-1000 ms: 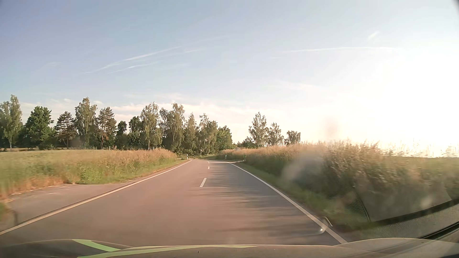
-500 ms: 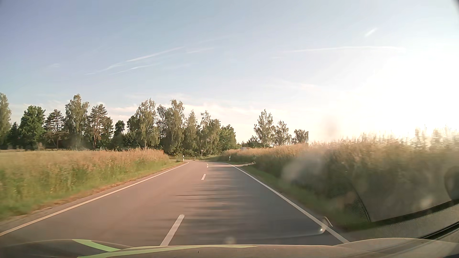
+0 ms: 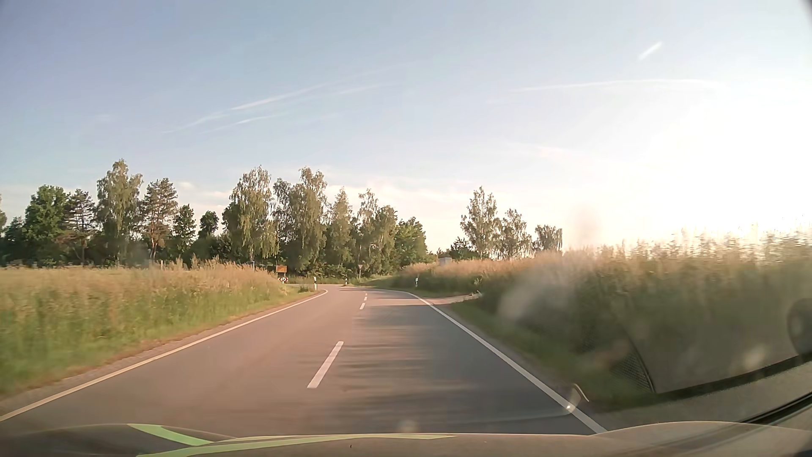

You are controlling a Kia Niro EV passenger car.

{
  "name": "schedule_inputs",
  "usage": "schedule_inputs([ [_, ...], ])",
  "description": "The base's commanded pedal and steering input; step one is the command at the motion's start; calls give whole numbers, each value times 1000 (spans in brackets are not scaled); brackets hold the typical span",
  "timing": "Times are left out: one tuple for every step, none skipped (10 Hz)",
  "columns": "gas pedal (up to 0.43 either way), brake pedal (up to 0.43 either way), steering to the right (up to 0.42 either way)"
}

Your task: Follow the waypoints while adhering to traffic rules and regulations

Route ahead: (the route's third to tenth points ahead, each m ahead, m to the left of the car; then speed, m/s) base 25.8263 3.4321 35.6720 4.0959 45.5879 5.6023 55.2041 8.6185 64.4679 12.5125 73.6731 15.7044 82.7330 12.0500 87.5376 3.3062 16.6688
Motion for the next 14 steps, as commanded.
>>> schedule_inputs([
  [0,146,-12],
  [0,152,-13],
  [0,152,-13],
  [0,171,-14],
  [0,183,-13],
  [0,195,-13],
  [0,201,-13],
  [0,201,-13],
  [0,201,-13],
  [0,201,-13],
  [0,201,-13],
  [0,201,-13],
  [0,201,-13],
  [0,207,-14],
])
